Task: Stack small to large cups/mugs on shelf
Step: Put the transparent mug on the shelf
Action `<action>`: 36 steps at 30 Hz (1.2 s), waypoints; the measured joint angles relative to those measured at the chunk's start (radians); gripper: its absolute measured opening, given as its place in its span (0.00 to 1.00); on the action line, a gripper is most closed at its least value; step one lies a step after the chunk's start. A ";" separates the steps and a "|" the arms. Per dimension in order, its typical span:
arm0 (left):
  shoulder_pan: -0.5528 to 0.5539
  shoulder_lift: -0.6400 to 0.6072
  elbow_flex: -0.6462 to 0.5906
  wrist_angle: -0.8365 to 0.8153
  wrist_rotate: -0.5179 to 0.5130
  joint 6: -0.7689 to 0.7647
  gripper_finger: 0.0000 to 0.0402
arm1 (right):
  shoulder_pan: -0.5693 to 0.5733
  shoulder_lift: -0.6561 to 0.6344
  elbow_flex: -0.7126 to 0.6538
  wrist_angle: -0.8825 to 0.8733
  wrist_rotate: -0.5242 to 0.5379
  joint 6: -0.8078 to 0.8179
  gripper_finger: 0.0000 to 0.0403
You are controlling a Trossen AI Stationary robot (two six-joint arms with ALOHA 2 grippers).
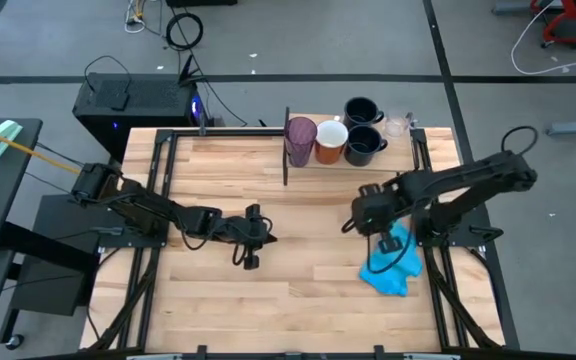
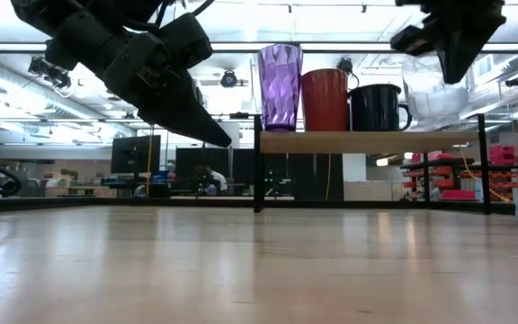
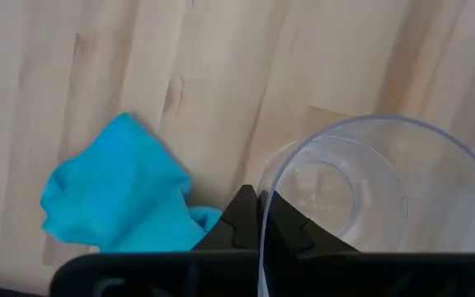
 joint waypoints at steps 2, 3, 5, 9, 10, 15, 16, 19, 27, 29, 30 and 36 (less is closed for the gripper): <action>0.000 0.000 0.000 0.000 0.000 0.001 0.04 | -0.027 -0.039 0.000 -0.022 -0.001 -0.015 0.00; 0.000 0.000 0.000 0.000 0.000 0.002 0.05 | -0.044 -0.056 0.000 -0.037 0.000 -0.011 0.00; 0.000 0.000 0.000 0.000 0.000 0.003 0.06 | -0.086 -0.090 0.000 -0.064 0.000 0.015 0.00; 0.000 0.000 0.000 -0.004 0.000 0.018 0.07 | -0.163 -0.140 0.000 -0.136 0.034 0.030 0.00; 0.000 0.000 0.000 -0.005 0.000 0.025 0.07 | -0.182 -0.147 0.000 -0.149 0.036 0.032 0.00; 0.000 0.000 0.000 -0.006 0.000 0.045 0.06 | -0.295 -0.158 0.000 -0.206 0.062 0.021 0.00; 0.000 0.000 0.000 -0.006 0.000 0.045 0.05 | -0.317 -0.158 0.000 -0.217 0.078 0.016 0.00; 0.000 0.000 0.000 -0.006 0.000 0.045 0.04 | -0.380 -0.158 0.000 -0.237 0.097 -0.008 0.00; 0.000 0.000 0.000 -0.027 0.000 0.046 0.07 | -0.489 -0.195 0.003 -0.240 0.100 -0.108 0.00; 0.000 0.000 0.000 -0.031 0.000 0.047 0.07 | -0.503 -0.202 0.019 -0.239 0.100 -0.114 0.00; 0.000 0.000 0.000 -0.032 0.000 0.047 0.07 | -0.509 -0.205 0.031 -0.238 0.100 -0.118 0.00; 0.000 0.000 0.000 -0.033 0.000 0.048 0.05 | -0.546 -0.209 0.090 -0.237 0.101 -0.175 0.00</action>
